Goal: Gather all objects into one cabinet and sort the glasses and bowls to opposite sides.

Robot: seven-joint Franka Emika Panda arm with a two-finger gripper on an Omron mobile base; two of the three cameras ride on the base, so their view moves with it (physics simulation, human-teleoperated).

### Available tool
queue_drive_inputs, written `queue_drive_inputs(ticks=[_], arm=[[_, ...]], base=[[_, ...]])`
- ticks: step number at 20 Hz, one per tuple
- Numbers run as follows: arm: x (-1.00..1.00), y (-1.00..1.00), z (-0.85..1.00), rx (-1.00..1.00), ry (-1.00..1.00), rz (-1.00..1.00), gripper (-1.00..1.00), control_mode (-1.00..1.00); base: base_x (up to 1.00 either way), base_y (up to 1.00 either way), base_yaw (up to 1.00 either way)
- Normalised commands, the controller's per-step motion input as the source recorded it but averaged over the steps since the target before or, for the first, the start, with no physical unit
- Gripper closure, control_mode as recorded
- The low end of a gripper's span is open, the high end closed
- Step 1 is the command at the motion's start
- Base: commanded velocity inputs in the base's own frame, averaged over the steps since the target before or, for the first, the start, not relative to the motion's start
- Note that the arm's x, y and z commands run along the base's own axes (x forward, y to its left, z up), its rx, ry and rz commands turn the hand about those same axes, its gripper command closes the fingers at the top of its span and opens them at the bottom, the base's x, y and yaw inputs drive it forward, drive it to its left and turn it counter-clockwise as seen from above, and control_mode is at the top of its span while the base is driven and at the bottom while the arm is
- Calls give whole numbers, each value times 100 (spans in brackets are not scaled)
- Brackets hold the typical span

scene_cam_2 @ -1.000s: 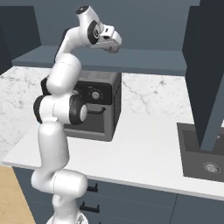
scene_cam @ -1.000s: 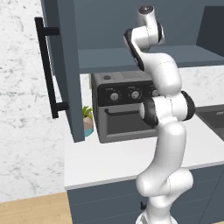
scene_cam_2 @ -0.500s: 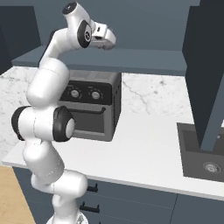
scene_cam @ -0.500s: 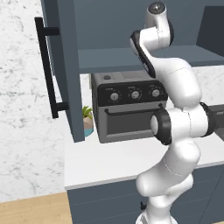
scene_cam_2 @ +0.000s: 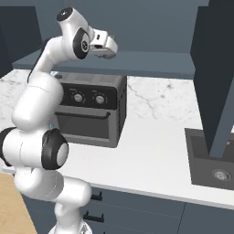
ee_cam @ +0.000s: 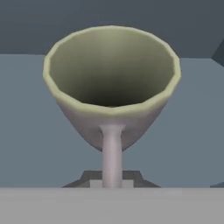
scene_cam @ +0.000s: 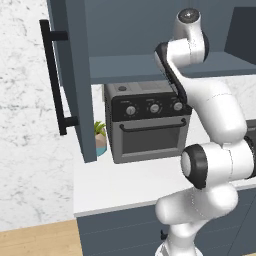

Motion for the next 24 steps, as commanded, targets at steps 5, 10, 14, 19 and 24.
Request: queue_drive_inputs(ticks=[5, 10, 14, 19, 24], arm=[[-100, 9, -13, -1, 19, 4, 100, -100], [-100, 13, 0, 0, 6, 7, 100, -100], [-100, 18, 0, 0, 1, 8, 100, -100], [-75, 9, -2, 0, 1, 4, 100, -100], [-45, 1, -27, -1, 5, 0, 100, -100]], base=[[0, 0, 0], [0, 0, 0], [0, 0, 0], [0, 0, 0], [0, 0, 0]])
